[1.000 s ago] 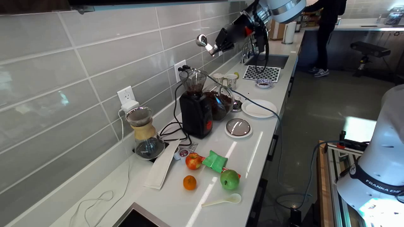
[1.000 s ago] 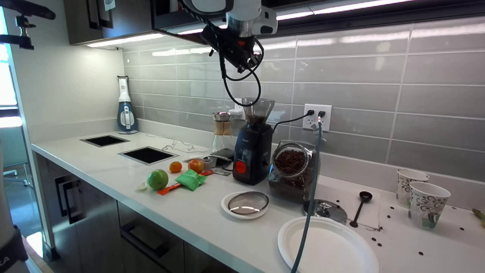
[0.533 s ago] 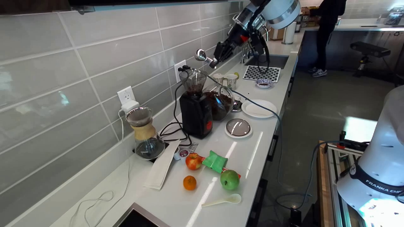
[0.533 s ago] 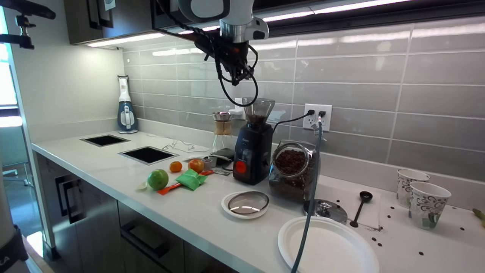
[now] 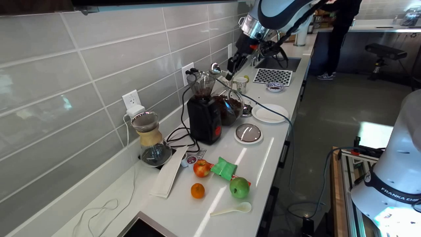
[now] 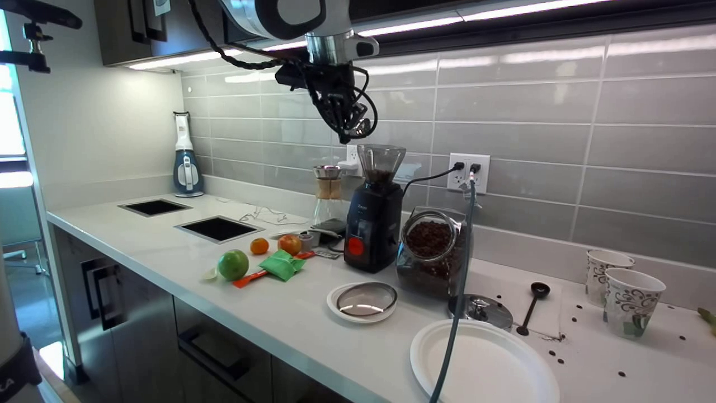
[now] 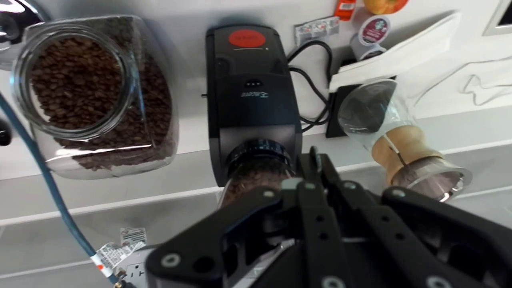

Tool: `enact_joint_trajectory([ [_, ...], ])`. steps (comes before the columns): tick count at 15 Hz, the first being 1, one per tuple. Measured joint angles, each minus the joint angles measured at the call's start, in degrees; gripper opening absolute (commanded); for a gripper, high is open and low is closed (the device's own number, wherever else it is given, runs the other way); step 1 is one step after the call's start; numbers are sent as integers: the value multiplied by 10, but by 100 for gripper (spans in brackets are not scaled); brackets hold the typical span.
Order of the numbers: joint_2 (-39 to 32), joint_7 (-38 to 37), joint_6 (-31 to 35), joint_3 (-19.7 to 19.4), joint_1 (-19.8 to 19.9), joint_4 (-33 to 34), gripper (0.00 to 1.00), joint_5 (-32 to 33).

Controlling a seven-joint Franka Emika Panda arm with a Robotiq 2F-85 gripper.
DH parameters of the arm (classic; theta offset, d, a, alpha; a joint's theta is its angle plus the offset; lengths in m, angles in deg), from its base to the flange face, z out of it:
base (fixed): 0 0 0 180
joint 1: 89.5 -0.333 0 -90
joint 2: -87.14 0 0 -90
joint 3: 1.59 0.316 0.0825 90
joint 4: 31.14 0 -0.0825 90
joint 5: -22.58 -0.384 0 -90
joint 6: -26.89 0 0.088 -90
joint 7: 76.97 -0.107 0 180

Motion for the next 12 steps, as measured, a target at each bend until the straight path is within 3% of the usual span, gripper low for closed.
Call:
enact_joint_trajectory([
  [7, 32, -163, 7, 42, 51, -36, 1, 254],
  [12, 66, -194, -67, 55, 71, -59, 1, 345],
])
